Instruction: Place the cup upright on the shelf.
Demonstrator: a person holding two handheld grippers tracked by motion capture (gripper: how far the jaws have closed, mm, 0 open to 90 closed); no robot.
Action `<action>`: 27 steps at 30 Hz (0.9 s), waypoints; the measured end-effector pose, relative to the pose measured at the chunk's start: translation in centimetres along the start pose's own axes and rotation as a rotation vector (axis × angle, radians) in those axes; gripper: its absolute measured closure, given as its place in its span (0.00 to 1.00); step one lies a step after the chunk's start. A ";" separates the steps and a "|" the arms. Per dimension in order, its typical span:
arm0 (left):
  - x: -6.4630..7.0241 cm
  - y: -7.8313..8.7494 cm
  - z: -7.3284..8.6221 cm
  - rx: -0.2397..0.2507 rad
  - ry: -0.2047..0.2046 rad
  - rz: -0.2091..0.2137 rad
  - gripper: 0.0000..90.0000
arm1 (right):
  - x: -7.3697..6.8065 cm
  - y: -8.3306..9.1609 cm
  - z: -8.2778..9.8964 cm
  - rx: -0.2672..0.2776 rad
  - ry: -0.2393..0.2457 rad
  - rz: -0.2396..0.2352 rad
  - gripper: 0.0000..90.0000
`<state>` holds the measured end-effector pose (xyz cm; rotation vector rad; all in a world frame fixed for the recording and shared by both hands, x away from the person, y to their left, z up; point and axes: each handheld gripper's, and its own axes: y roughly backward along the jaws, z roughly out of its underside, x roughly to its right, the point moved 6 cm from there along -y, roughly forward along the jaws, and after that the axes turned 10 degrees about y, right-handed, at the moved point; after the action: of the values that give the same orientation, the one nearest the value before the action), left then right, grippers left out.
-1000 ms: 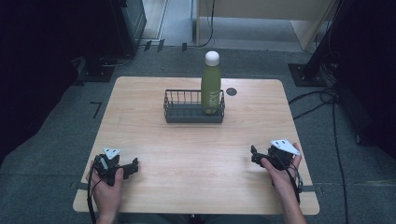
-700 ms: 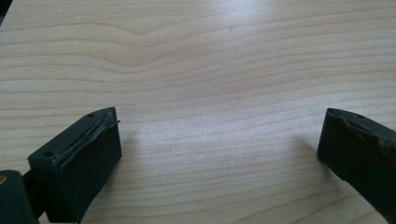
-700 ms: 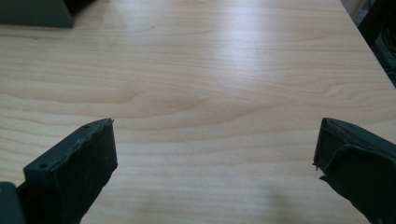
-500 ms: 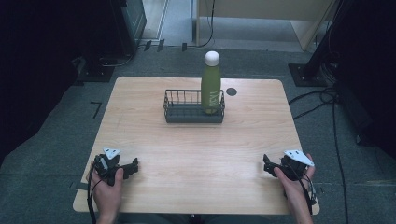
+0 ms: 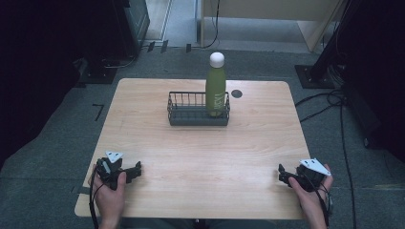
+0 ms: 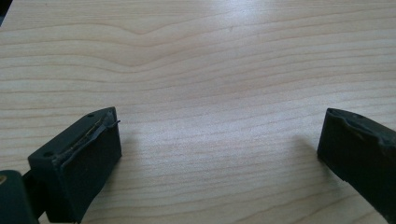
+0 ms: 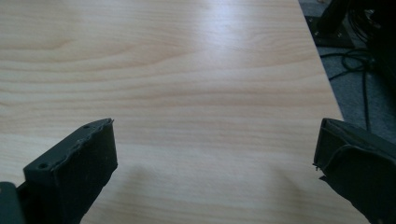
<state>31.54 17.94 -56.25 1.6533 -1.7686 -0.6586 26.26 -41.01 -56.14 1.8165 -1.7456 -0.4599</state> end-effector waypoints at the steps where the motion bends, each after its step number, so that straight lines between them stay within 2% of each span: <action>1: 0.0 0.0 0.0 0.000 0.000 0.000 0.00 | 0.0 0.0 0.0 0.000 0.000 0.000 0.00; 9: 0.0 0.0 0.0 -0.001 -0.001 0.000 0.00 | 1.0 0.5 1.3 -0.073 -0.029 0.000 0.00; 10: 0.0 0.0 0.0 -0.002 -0.003 0.000 0.00 | 1.2 0.4 1.7 -0.107 -0.041 -0.003 0.00; 12: 0.0 0.0 0.0 -0.002 -0.003 0.000 0.00 | 1.4 0.5 1.8 -0.112 -0.059 0.001 0.00; 27: 0.0 0.0 0.0 -0.002 -0.002 0.000 0.00 | 1.4 0.5 1.8 -0.114 -0.060 0.000 0.00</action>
<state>31.53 17.96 -56.25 1.6516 -1.7690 -0.6617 24.92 -42.67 -57.05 1.7392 -1.7230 -0.6072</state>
